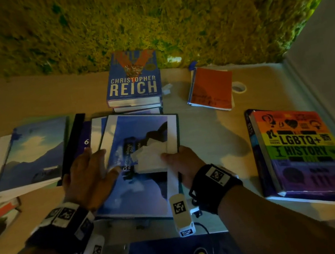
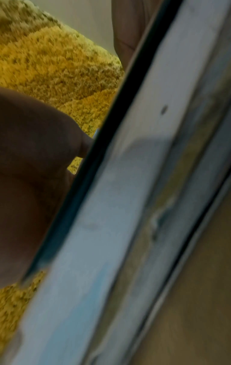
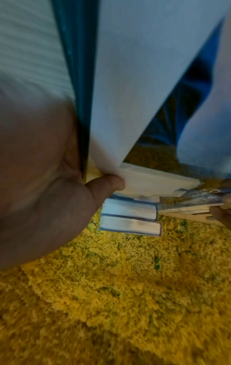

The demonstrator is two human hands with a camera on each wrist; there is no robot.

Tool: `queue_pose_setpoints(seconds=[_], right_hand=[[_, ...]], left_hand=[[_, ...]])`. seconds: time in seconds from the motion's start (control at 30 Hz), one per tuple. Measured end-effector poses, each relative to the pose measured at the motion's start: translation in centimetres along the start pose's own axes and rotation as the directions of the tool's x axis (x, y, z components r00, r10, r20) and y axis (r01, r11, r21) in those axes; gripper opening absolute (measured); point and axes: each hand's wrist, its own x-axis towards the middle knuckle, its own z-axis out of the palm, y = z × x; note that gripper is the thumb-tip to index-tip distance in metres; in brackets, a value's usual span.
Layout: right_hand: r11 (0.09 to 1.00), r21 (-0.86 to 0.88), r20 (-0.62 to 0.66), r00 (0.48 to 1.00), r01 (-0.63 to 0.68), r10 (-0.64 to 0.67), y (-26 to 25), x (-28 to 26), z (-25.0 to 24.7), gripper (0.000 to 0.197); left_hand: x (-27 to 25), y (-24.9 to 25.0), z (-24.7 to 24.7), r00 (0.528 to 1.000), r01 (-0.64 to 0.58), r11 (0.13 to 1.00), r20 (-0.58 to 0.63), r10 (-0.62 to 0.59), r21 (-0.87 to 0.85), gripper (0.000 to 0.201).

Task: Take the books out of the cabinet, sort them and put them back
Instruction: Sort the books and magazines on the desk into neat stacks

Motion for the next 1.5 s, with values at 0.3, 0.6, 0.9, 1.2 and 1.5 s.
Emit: queue_pose_setpoints(seconds=[0.3,0.6,0.9,1.2,1.5], right_hand=[[1.000,-0.019,-0.025,0.999,0.024,-0.025,-0.5,-1.2,-2.9,0.054],[0.909,-0.396,-0.278,0.926,0.132,-0.255,-2.3,-3.9,-15.3,0.064],[0.382,-0.923,-0.142,0.966,-0.050,-0.216,1.0,-5.8,-13.9,0.090],[0.288,-0.958,-0.084,0.954,0.003,-0.287,2.3,-6.2,-13.8,0.085],[0.254,-0.920,0.175,0.894,0.297,-0.411,-0.4,-5.5,-10.4,0.067]], left_hand=[[-0.7,3.6,-0.1,0.991,-0.102,0.994,0.092,0.098,0.040,0.065],[-3.2,12.6,5.7,0.858,-0.418,0.904,0.289,0.424,-0.086,0.070],[-2.9,12.4,7.4,0.836,-0.534,0.828,0.252,0.487,0.173,0.066],[-2.8,13.1,6.9,0.839,-0.540,0.811,0.220,0.497,0.227,0.058],[-3.5,13.2,5.4,0.847,-0.516,0.832,0.265,0.461,0.202,0.068]])
